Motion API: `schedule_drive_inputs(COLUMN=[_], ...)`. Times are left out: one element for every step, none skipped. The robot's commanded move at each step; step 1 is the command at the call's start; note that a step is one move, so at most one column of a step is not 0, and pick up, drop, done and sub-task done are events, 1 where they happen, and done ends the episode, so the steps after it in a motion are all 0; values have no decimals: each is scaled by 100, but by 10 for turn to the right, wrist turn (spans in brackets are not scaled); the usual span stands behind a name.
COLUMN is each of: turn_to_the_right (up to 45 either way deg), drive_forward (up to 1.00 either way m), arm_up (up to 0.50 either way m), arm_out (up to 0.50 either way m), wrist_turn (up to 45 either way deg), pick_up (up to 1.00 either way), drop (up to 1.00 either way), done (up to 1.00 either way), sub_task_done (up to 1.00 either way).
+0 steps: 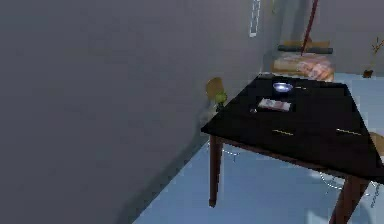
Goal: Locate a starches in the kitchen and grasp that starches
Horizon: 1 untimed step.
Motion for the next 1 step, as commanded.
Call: schedule_drive_inputs(turn_to_the_right=[-450], drive_forward=[0], arm_up=[0], arm_out=[0], wrist_turn=[0], pick_up=[0], drop=[0], done=[0], sub_task_done=[0])
